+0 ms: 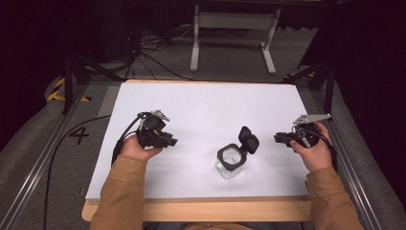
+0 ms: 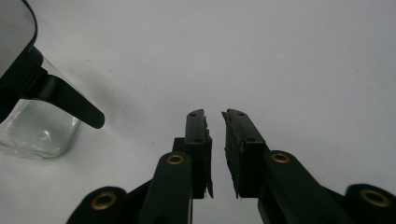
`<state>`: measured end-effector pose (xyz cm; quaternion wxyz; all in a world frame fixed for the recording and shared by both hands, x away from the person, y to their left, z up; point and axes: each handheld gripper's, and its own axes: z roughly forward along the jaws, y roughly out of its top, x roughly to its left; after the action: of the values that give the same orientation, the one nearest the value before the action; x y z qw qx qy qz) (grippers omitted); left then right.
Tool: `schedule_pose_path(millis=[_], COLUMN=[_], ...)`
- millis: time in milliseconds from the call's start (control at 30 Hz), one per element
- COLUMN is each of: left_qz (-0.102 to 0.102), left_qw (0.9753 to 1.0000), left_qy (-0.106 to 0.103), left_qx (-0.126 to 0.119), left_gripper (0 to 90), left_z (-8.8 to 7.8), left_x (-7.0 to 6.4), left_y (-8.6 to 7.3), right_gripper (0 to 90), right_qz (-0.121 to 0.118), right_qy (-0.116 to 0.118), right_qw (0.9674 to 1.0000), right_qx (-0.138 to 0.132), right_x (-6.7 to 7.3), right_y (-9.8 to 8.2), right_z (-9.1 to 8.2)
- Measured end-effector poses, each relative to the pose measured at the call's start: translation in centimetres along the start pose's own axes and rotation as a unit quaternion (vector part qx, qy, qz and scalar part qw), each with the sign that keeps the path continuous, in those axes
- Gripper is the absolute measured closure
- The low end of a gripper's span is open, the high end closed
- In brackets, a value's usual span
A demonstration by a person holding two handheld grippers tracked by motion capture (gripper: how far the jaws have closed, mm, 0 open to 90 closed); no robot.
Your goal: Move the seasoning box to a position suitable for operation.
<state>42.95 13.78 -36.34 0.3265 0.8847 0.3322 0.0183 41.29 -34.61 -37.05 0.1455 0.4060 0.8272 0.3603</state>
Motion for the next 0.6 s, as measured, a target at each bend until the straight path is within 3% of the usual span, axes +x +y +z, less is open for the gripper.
schedule_pose_path(millis=[133, 233, 333, 533, 600], left_qz=[0.032, 0.064, 0.081, 0.137, 0.149], left_qw=[0.9994, 0.9975, 0.9958, 0.989, 0.9866], left_qy=[-0.014, -0.03, -0.042, -0.053, -0.065], left_qx=[0.003, 0.001, -0.001, 0.014, 0.017], left_gripper=[79.9, 85.7, 87.6, 89.0, 89.2], left_z=[-0.5, -0.9, -0.8, -0.2, 0.3], left_x=[-1.1, -2.3, -3.8, -6.2, -6.9], left_y=[0.4, 1.0, 1.5, 2.4, 2.6], right_gripper=[89.5, 90.0, 90.0, 90.0, 90.0], right_qz=[-0.004, -0.018, -0.023, -0.03, -0.032], right_qy=[-0.001, 0.001, 0.014, 0.027, 0.032], right_qw=[1.0, 0.9998, 0.9996, 0.9991, 0.9988], right_qx=[-0.001, 0.0, -0.002, -0.014, -0.019], right_x=[0.4, 0.6, 1.1, 1.9, 2.2], right_y=[0.2, 0.4, 0.6, 1.1, 1.2], right_z=[-0.5, -0.5, -0.7, -1.1, -1.3])
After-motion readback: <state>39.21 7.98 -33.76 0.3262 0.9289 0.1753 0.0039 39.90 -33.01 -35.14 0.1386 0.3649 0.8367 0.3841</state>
